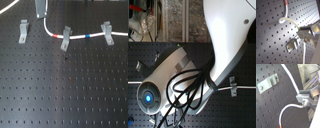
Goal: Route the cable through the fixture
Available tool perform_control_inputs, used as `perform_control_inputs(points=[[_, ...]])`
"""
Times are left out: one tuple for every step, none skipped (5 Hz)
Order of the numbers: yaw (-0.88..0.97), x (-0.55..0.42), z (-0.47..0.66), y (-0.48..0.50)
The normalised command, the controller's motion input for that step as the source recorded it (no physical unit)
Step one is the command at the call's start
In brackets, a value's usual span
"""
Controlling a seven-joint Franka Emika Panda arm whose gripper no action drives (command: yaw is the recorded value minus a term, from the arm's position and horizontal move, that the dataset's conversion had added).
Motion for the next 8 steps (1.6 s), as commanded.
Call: perform_control_inputs(points=[[0.0, 0.005, 0.0, -0.014], [0.45, -0.335, 0.1, -0.115], [0.62, -0.435, 0.43, 0.021], [0.61, -0.465, 0.63, 0.063], [0.59, -0.29, 0.57, 0.288], [0.51, -0.189, 0.17, 0.396], [0.4, -0.125, 0.19, 0.51], [0.41, -0.075, 0.14, 0.513]])
